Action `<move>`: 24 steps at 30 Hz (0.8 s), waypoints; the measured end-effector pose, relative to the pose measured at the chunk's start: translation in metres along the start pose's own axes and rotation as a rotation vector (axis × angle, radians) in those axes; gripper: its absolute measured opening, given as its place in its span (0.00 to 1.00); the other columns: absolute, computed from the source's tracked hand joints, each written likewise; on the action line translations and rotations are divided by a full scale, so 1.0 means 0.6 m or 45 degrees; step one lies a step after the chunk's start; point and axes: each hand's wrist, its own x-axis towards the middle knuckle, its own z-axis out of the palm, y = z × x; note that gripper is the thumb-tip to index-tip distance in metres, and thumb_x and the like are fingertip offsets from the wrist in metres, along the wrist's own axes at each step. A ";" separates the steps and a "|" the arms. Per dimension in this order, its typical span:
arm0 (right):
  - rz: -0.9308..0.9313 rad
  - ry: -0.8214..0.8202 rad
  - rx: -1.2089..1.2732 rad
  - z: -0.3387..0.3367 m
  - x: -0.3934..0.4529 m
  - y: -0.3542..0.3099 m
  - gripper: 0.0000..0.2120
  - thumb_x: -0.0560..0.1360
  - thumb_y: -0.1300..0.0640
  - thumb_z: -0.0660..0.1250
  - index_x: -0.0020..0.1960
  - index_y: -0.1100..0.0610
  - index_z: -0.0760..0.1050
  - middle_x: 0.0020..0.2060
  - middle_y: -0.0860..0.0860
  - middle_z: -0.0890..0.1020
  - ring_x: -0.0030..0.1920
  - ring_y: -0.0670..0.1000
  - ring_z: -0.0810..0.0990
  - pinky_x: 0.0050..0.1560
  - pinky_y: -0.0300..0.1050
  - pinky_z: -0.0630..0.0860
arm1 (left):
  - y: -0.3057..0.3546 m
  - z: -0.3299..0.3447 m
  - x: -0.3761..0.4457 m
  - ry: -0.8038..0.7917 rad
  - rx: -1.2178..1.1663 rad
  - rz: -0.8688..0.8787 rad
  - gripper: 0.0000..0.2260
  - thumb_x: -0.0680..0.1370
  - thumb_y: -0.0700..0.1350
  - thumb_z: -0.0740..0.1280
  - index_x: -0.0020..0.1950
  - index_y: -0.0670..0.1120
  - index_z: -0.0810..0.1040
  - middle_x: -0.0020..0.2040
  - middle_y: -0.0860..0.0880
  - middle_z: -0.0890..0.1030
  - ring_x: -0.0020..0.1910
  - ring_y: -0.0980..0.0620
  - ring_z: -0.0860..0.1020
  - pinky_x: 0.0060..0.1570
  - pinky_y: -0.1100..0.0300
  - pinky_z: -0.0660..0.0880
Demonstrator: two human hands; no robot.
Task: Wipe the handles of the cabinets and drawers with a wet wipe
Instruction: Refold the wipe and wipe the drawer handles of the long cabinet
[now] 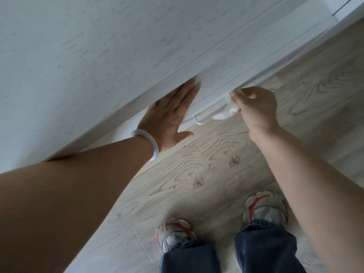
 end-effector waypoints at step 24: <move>0.722 0.145 0.877 0.089 -0.110 -0.010 0.08 0.74 0.54 0.73 0.37 0.55 0.79 0.29 0.45 0.78 0.28 0.44 0.70 0.34 0.33 0.71 | -0.001 -0.003 -0.001 0.001 0.029 0.006 0.49 0.71 0.65 0.67 0.79 0.43 0.44 0.80 0.47 0.45 0.77 0.54 0.44 0.66 0.67 0.23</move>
